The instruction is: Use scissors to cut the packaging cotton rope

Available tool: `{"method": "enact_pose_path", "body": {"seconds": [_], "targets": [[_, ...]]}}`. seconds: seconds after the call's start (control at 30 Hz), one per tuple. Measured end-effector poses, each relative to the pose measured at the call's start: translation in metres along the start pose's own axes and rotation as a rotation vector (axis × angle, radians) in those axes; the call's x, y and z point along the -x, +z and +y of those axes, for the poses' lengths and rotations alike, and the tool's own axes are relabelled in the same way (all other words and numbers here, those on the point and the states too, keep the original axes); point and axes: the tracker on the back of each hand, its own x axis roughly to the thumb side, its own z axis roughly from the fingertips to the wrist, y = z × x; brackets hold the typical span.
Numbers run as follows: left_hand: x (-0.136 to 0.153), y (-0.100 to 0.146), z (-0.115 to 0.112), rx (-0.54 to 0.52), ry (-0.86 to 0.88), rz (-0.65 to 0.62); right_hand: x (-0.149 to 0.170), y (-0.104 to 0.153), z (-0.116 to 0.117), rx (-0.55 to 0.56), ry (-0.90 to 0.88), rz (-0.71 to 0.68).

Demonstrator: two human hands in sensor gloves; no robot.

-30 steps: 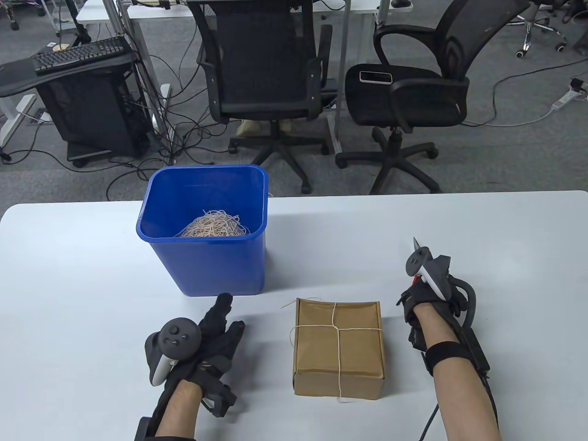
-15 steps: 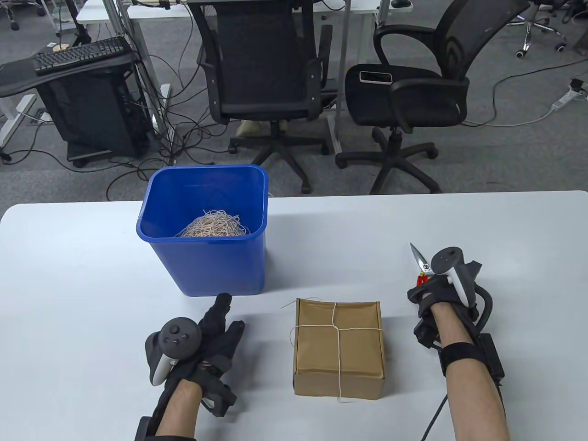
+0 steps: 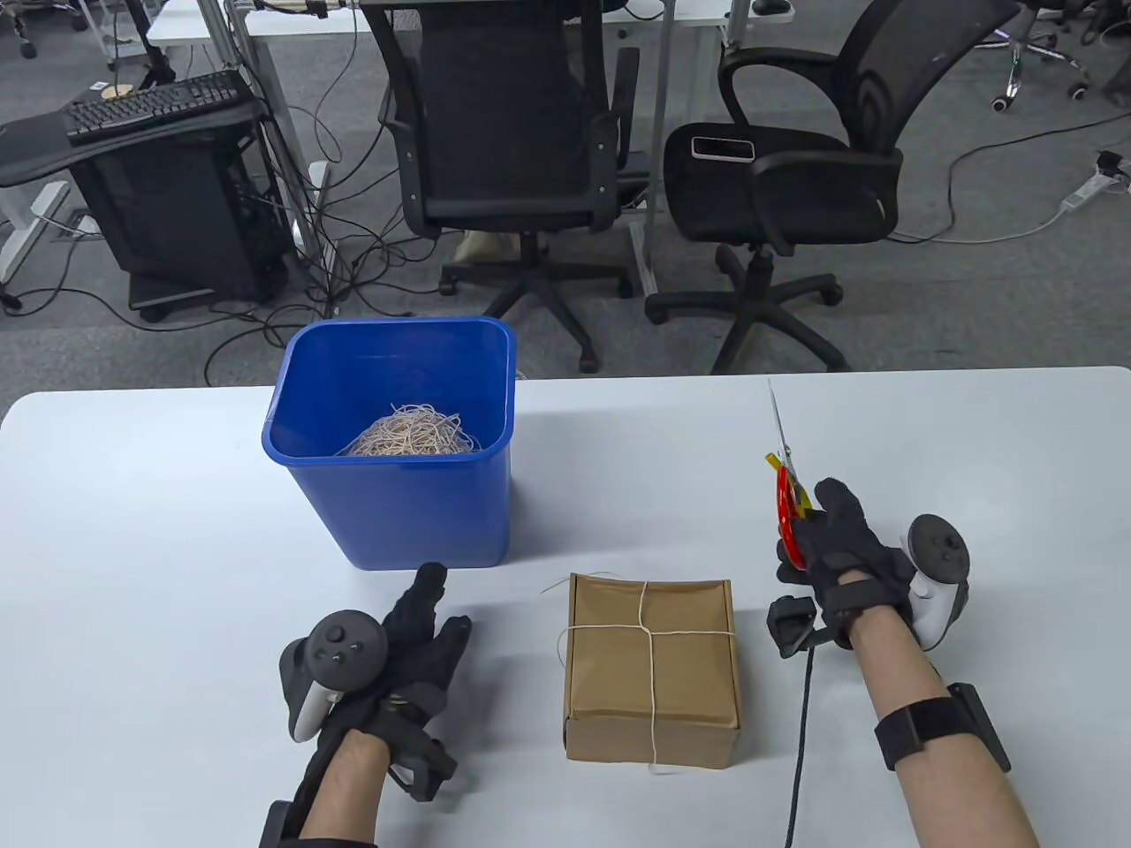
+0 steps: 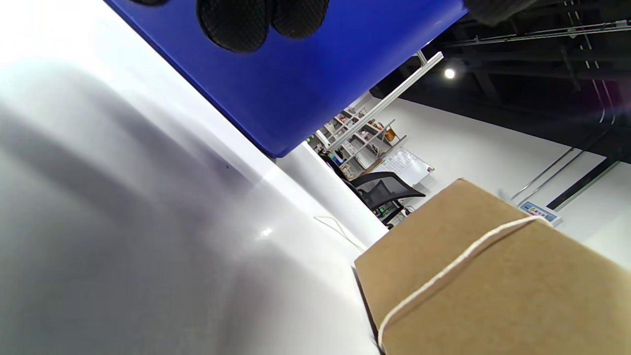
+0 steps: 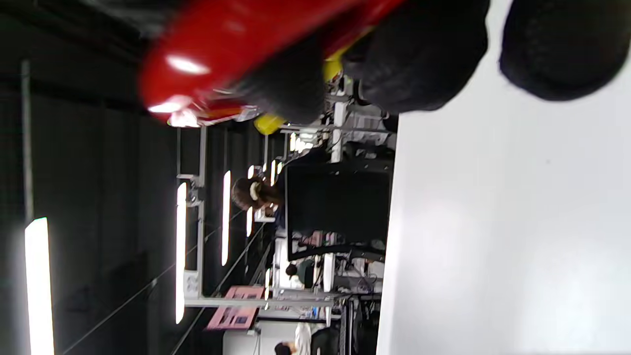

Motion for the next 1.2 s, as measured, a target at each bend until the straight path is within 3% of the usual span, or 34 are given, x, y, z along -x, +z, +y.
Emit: {"method": "enact_pose_path", "body": {"seconds": [0.23,0.4,0.43,0.6,0.87,1.07,1.2], "targets": [[-0.018,-0.003,-0.011,0.035,0.062,-0.081,-0.018,0.013,0.005,-0.126,0.082,-0.123],[-0.039,-0.005,-0.03,0.105,0.046,-0.142,-0.023,0.026,0.011,-0.382,0.07,-0.037],[-0.042,-0.005,-0.035,0.121,0.03,-0.146,-0.026,0.028,0.012,-0.465,0.106,-0.035],[-0.05,-0.007,-0.053,0.177,-0.014,-0.136,-0.034,0.032,0.015,-0.63,0.307,0.031],[-0.06,-0.008,-0.079,0.247,-0.092,-0.11,-0.047,0.034,0.014,-0.783,0.549,0.146],[-0.058,-0.009,-0.086,0.263,-0.016,-0.1,-0.056,0.033,0.01,-0.874,0.65,0.276],[-0.055,-0.01,-0.092,0.285,0.033,-0.089,-0.064,0.03,0.023,-0.907,0.721,0.329]]}}
